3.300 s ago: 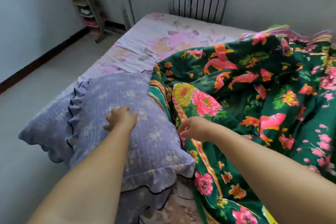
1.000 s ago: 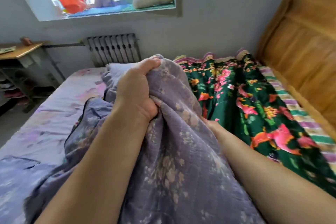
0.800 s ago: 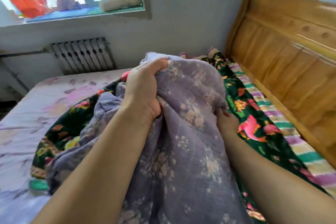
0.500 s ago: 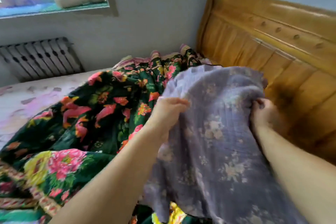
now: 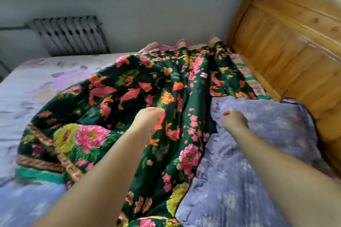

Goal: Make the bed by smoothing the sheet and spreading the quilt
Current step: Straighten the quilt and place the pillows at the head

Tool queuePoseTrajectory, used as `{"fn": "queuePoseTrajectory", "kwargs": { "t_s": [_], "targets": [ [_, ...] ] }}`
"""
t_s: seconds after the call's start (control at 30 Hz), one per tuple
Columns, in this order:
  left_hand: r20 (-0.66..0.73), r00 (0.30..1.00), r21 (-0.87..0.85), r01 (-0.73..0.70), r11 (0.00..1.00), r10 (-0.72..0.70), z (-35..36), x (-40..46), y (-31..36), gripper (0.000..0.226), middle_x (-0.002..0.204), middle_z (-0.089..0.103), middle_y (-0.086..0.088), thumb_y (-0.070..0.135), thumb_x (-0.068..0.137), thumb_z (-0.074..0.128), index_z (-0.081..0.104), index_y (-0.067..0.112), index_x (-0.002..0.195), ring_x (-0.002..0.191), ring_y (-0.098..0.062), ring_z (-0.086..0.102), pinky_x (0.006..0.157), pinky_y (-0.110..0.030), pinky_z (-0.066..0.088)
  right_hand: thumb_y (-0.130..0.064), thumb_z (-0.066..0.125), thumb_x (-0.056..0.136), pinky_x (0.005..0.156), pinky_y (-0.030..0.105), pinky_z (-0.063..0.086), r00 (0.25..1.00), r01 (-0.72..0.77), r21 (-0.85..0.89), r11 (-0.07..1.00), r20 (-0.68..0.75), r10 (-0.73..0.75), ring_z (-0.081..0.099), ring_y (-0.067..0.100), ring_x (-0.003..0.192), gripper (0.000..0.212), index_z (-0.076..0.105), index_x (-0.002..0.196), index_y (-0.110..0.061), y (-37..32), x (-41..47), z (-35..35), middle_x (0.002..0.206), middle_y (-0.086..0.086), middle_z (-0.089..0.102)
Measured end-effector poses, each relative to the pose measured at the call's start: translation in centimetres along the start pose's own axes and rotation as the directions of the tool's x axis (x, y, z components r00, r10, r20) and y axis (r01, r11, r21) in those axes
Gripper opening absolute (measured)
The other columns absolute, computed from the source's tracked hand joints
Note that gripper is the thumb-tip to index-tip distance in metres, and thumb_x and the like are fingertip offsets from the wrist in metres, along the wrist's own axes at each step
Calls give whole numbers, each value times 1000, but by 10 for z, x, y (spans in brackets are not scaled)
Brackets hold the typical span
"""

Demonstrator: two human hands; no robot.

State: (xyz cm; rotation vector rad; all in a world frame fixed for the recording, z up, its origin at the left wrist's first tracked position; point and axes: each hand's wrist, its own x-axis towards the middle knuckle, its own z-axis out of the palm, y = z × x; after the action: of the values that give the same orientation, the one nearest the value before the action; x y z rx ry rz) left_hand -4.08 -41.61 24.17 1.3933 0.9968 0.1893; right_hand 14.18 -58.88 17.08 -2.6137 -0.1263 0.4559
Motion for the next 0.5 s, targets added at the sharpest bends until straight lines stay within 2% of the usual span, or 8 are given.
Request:
{"fn": "queuePoseTrajectory", "kwargs": {
  "t_s": [0.03,0.07,0.17,0.2,0.27,0.37,0.43,0.5],
  "targets": [
    [-50,999,-26,19,999,-20,-23,1,-7,11,75,51,0,16,93,54,64,16,89,69,-13,47,57,-24,33,-16,54,87,89,34,46,998,57,-9,998,38,-56,55,36,112,17,66,98,-21,-23,-7,21,125,16,58],
    [-97,995,-53,33,998,-38,-44,2,-14,10,77,52,1,16,94,54,64,15,93,74,-15,50,59,-24,34,-18,56,85,88,33,47,993,100,-1,995,66,-100,57,34,110,18,67,98,-22,-44,-16,40,123,13,61],
    [-261,960,-110,78,991,-104,-124,5,-50,19,88,57,-2,19,93,54,63,13,109,94,-20,53,71,-27,38,-19,56,85,91,33,48,950,263,-10,965,177,-257,58,31,111,27,67,108,-25,-114,-55,104,121,8,63],
    [-320,940,-122,83,989,-118,-150,5,-64,17,90,56,-4,17,92,55,64,12,106,92,-21,52,72,-27,37,-19,55,85,93,33,48,931,297,-10,955,224,-287,57,31,112,27,67,109,-25,-135,-72,122,121,8,63],
    [-418,892,-159,114,981,-172,-202,-1,-91,6,83,50,-7,13,90,55,61,14,87,79,-20,47,65,-28,33,-19,54,86,94,32,48,881,369,4,929,316,-351,58,30,112,27,67,109,-24,-174,-109,160,120,8,65],
    [-515,799,-257,201,945,-310,-282,-14,-138,23,71,47,-4,10,90,54,49,15,69,68,-20,46,56,-28,34,-22,55,88,90,32,49,786,490,-13,872,440,-435,59,29,108,21,67,106,-21,-221,-169,221,115,7,65],
    [-574,726,-304,240,922,-378,-331,-27,-170,28,71,49,-3,7,92,53,48,16,65,76,-22,49,56,-20,35,-22,55,89,84,31,48,705,555,-21,832,542,-457,60,29,103,18,68,100,-17,-248,-213,261,109,10,67],
    [-600,673,-330,285,900,-433,-373,-36,-203,15,90,61,-15,4,91,53,61,9,79,88,-23,52,60,-20,39,-24,55,89,81,31,47,630,609,-19,793,619,-469,61,29,102,20,69,101,-17,-270,-253,296,108,9,68]
  ]
}}
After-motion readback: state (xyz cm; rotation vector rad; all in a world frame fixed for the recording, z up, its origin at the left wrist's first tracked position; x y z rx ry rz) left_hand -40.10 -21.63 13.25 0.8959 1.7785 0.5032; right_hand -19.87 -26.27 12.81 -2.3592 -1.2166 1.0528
